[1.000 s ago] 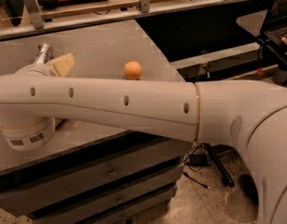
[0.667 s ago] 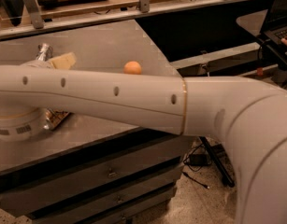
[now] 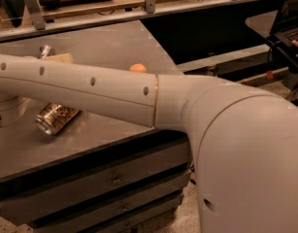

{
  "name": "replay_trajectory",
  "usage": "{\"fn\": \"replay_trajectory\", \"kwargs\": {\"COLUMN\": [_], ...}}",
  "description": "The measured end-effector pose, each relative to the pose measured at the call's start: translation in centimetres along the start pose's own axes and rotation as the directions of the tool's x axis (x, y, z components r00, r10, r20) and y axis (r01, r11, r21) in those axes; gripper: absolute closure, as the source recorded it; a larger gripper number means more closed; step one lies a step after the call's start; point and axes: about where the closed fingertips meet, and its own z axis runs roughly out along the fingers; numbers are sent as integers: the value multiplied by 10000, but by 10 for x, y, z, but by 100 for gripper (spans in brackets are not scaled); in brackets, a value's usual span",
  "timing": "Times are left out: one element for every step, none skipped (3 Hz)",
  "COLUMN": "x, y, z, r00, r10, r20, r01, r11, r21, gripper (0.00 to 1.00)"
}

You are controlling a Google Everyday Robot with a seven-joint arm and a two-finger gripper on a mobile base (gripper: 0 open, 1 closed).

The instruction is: Move redbull can near orange

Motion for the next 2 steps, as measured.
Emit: {"fn": "replay_trajectory", "kwargs": {"x": [1, 9], "y": [13, 17], "z": [10, 24], "r00": [9999, 9994], "r10": [108, 76], "r20": [116, 337], "r01": [-106, -72], "r11": [9997, 9999], "r21": [-199, -128], "gripper": [0, 17]}}
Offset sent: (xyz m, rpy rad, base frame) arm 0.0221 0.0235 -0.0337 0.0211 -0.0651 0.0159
